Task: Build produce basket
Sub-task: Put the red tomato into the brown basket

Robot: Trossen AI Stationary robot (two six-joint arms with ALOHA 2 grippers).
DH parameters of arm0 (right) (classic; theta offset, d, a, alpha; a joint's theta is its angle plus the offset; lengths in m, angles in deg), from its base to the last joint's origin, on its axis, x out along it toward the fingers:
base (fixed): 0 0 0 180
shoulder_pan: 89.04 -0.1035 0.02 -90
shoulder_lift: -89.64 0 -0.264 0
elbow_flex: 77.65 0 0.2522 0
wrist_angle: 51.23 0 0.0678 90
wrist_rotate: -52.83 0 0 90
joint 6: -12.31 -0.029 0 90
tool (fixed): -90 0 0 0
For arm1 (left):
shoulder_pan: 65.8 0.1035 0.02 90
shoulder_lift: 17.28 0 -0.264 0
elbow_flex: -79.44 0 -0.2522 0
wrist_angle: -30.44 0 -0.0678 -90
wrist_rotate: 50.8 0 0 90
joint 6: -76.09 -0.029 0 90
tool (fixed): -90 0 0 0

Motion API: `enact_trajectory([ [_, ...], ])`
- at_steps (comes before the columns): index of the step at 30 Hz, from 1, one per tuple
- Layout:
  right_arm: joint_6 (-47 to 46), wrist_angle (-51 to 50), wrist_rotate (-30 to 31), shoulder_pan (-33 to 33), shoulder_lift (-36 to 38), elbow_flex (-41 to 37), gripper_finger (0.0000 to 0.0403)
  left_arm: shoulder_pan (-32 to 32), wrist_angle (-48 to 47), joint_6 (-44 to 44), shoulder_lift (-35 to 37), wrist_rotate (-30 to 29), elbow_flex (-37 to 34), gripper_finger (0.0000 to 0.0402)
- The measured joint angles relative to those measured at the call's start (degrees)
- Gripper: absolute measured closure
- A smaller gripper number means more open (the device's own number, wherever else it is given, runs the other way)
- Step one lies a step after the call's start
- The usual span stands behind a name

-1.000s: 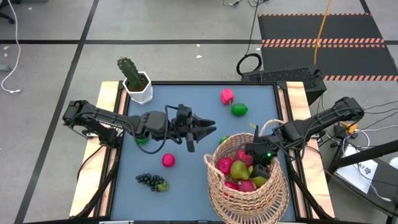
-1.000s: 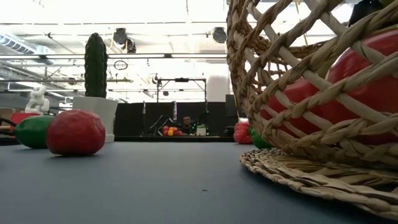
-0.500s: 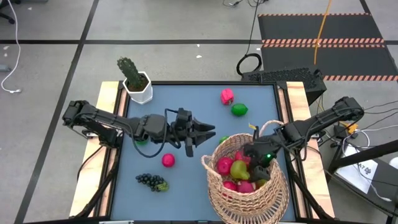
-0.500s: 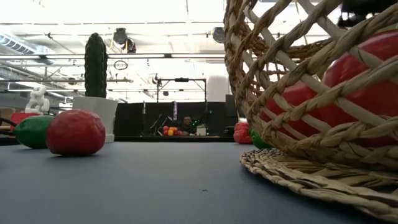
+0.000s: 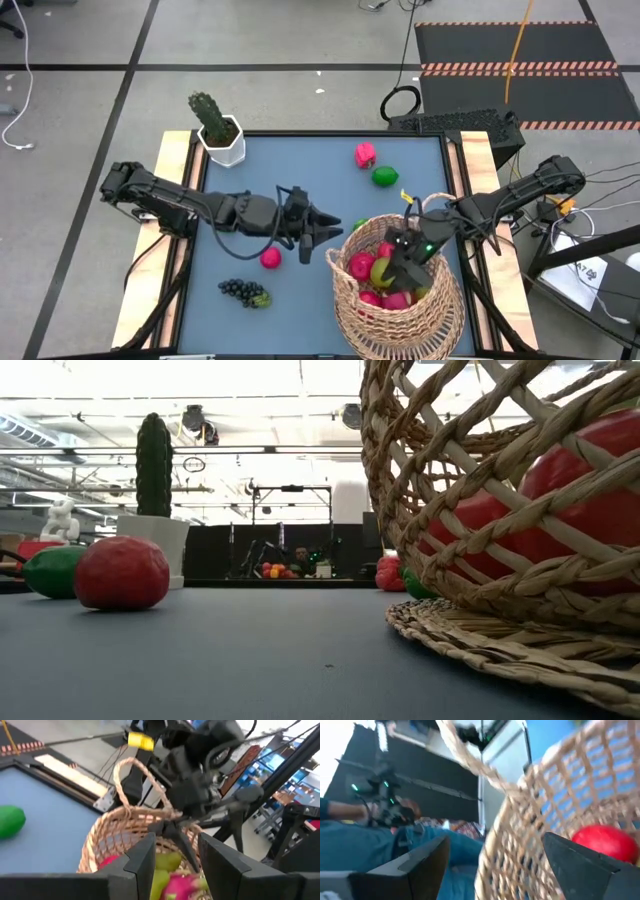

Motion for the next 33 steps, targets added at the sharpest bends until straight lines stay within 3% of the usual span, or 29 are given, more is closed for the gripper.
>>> enact_trajectory([
  [8, -0.53, 9.93, 3.66, 1.48, 0.63, 0.00, 0.0090, -1.58, -10.33, 6.66, 2.30, -0.08, -0.04, 0.0254],
  [18, 1.19, 9.43, 11.12, 4.61, 6.11, 0.02, 0.0090, -4.21, -35.96, 13.47, 7.26, -1.61, 0.02, 0.0254],
  [26, 5.94, 9.49, 18.38, 8.06, 9.85, 0.02, 0.0090, -5.26, -56.96, 27.09, 5.86, 5.38, -0.13, 0.0252],
  [29, 6.76, 9.53, 18.48, 9.39, 10.27, 0.02, 0.0090, -5.22, -59.86, 29.81, 5.78, 7.92, -0.32, 0.0234],
  [33, 6.82, 9.47, 18.46, 10.68, 10.23, 0.02, 0.0090, -5.22, -63.17, 35.97, 5.30, 11.40, -2.11, 0.0171],
])
